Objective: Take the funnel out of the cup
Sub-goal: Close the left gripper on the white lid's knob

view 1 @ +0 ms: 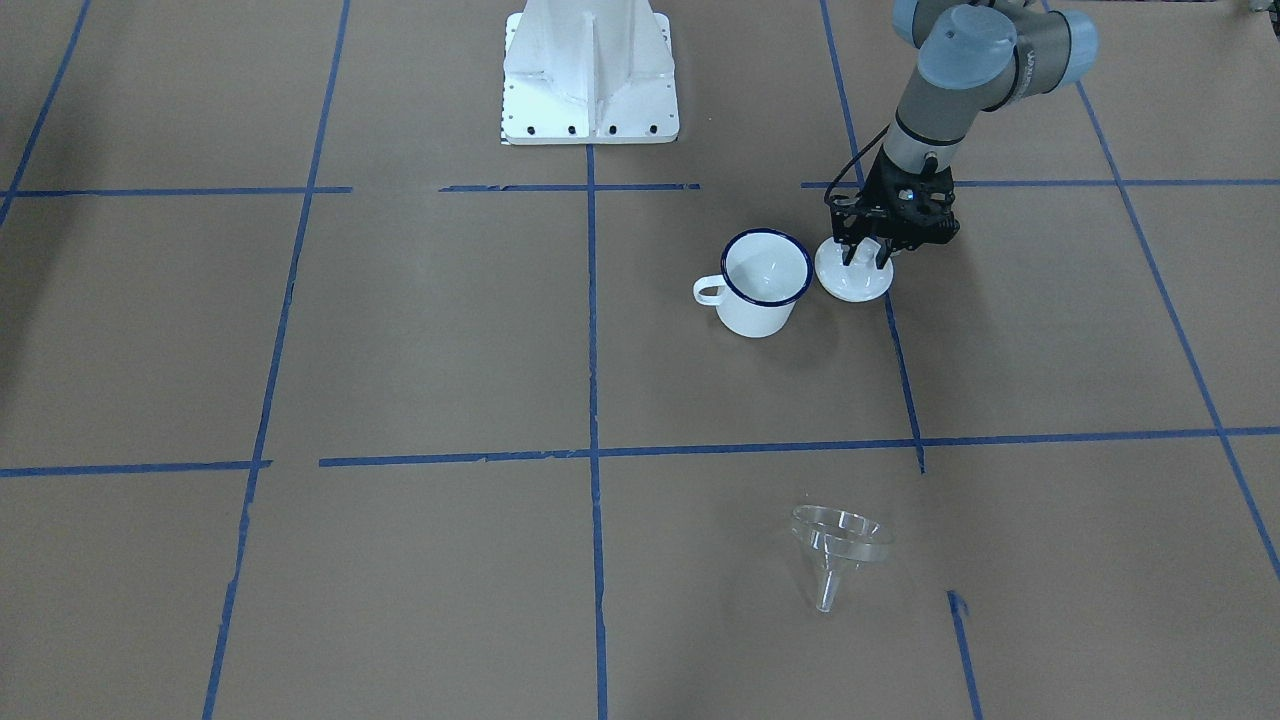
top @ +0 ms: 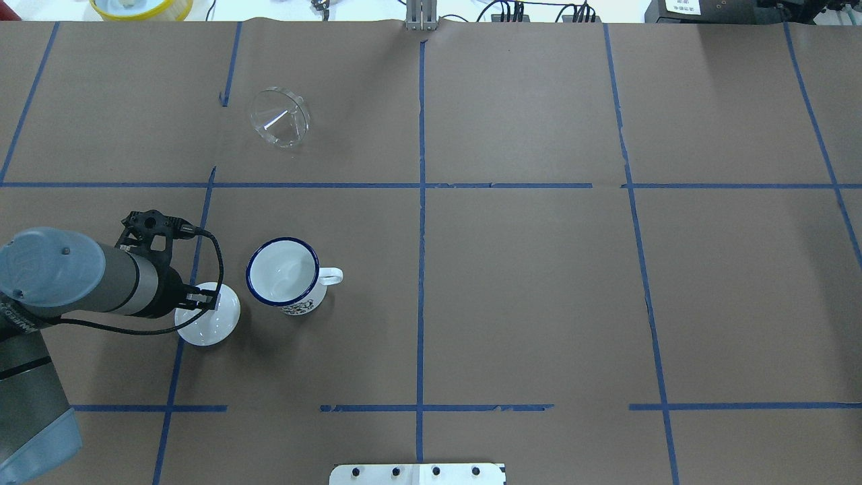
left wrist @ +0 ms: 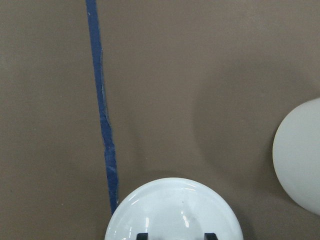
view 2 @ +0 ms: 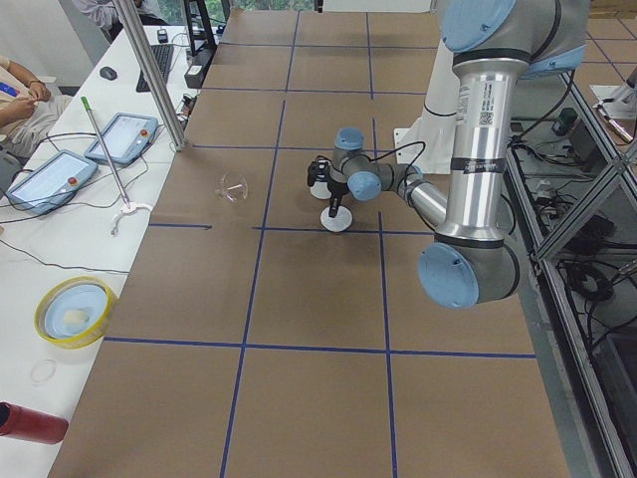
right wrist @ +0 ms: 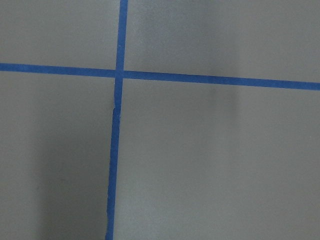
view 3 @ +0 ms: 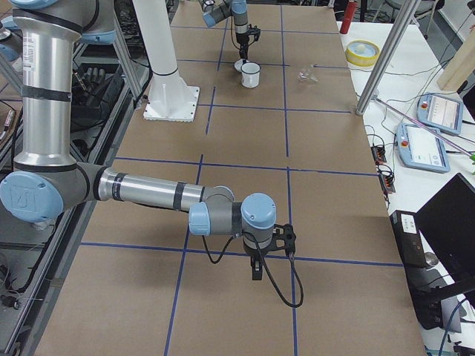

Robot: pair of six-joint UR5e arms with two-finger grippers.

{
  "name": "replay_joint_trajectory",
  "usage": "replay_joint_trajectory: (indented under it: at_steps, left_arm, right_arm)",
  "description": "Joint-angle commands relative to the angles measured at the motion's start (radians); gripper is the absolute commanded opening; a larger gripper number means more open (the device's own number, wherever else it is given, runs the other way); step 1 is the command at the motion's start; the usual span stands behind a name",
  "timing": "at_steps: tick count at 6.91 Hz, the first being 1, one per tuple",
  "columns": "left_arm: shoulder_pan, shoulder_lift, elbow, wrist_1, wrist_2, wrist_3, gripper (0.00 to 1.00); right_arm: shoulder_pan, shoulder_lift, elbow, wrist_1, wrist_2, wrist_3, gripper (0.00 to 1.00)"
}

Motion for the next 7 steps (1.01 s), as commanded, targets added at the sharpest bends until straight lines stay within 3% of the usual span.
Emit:
replay_joint_trajectory:
  at_steps: [1, 2, 3, 5, 7]
  left_arm:
    - [0.000, 0.003, 0.002, 0.001, 0.000, 0.000, 0.50]
    - [0.000, 0.003, 0.001, 0.001, 0.000, 0.000, 0.49]
    - [0.000, 0.003, 0.001, 0.001, 0.000, 0.000, 0.38]
    - [0.000, 0.010, -0.005, 0.001, -0.002, 0.000, 0.00]
    - [-0.009, 0.015, -0.085, 0.081, -0.006, 0.003, 0.00]
  right_arm:
    - [0.000, 0.000, 0.000, 0.000, 0.000, 0.000, 1.00]
    - [0.000, 0.000, 0.000, 0.000, 0.000, 0.000, 1.00]
    - [0.000, 0.000, 0.000, 0.000, 0.000, 0.000, 1.00]
    - [0.000, 0.000, 0.000, 0.000, 0.000, 0.000, 1.00]
    - [0.000, 0.000, 0.000, 0.000, 0.000, 0.000, 1.00]
